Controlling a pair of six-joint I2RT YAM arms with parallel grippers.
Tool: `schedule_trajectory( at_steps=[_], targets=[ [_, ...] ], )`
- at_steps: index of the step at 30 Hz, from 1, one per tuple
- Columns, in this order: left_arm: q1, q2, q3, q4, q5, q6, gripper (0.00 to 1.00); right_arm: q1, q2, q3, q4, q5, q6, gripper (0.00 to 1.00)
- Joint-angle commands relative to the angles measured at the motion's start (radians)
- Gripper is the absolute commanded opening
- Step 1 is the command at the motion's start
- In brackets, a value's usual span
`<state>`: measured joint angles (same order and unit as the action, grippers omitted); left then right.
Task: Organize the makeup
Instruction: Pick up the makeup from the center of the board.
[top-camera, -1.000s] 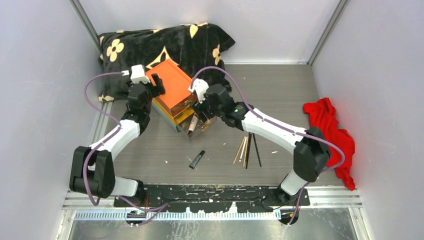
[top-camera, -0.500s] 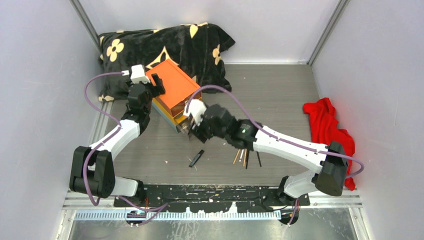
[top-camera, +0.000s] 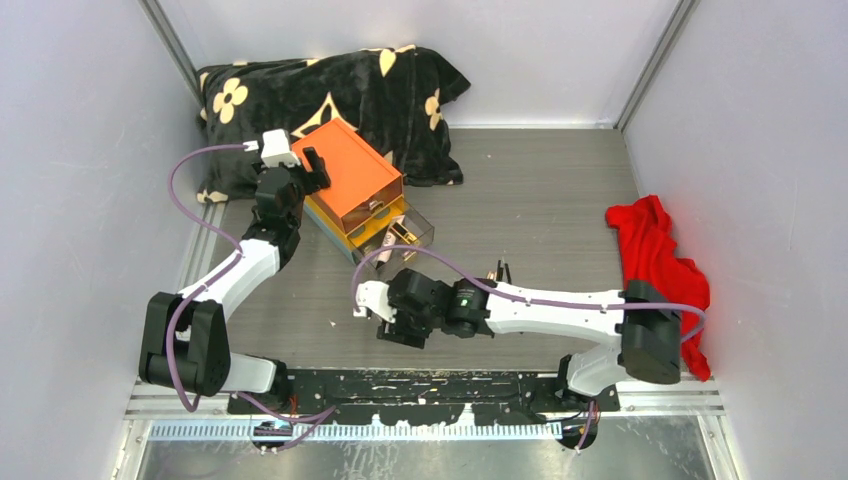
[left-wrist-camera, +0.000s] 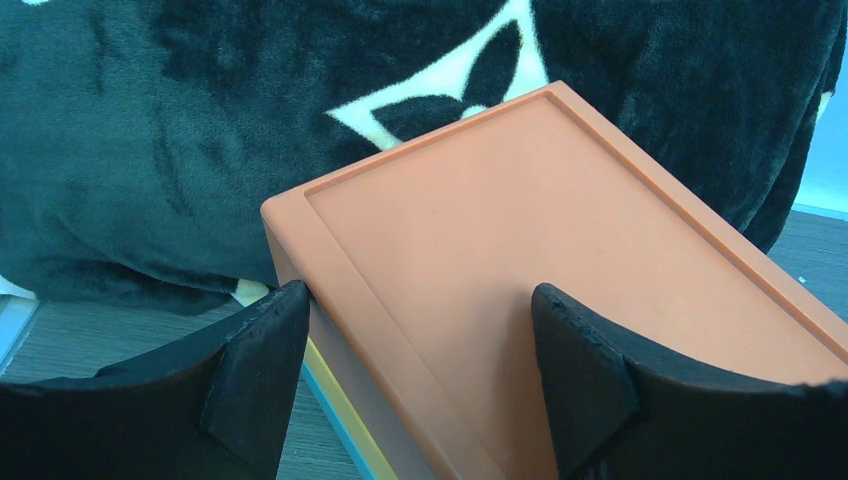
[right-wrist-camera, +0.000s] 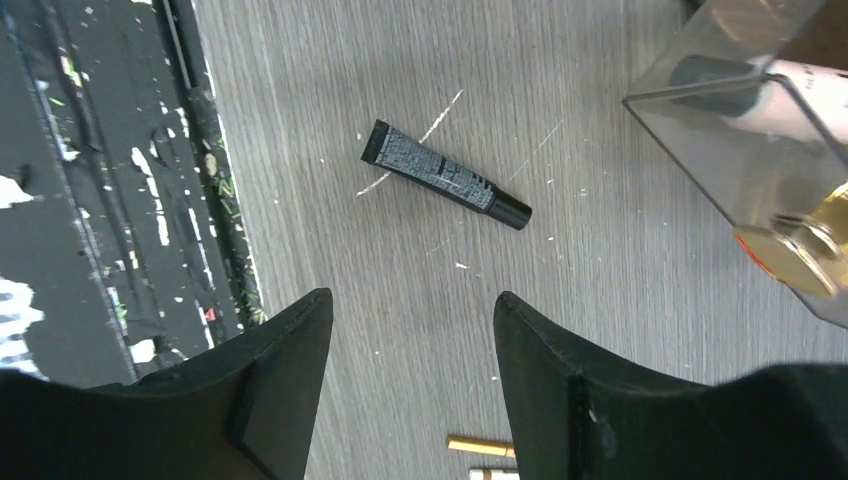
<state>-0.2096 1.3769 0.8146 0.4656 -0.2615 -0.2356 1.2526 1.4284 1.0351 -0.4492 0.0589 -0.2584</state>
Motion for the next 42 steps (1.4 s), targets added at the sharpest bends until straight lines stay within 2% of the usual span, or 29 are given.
schedule_trajectory(
  at_steps=[1, 15, 19, 30, 42],
  targets=[
    [-0.028, 0.072, -0.060, -0.292, 0.133, 0.047, 0.78, -0.014, 0.075, 0.012, 0.081, -0.031, -0.082, 0.66],
    [-0.028, 0.073, -0.058, -0.292, 0.133, 0.047, 0.78, -0.134, 0.224, 0.037, 0.183, -0.182, -0.225, 0.66],
    [-0.028, 0.074, -0.058, -0.294, 0.134, 0.046, 0.78, -0.142, 0.271, 0.066, 0.159, -0.235, -0.242, 0.65],
    [-0.028, 0.074, -0.058, -0.294, 0.134, 0.046, 0.78, -0.163, 0.360, 0.093, 0.170, -0.266, -0.254, 0.64],
    [-0.028, 0.073, -0.058, -0.294, 0.135, 0.047, 0.78, -0.175, 0.382, 0.072, 0.187, -0.283, -0.209, 0.54]
  ],
)
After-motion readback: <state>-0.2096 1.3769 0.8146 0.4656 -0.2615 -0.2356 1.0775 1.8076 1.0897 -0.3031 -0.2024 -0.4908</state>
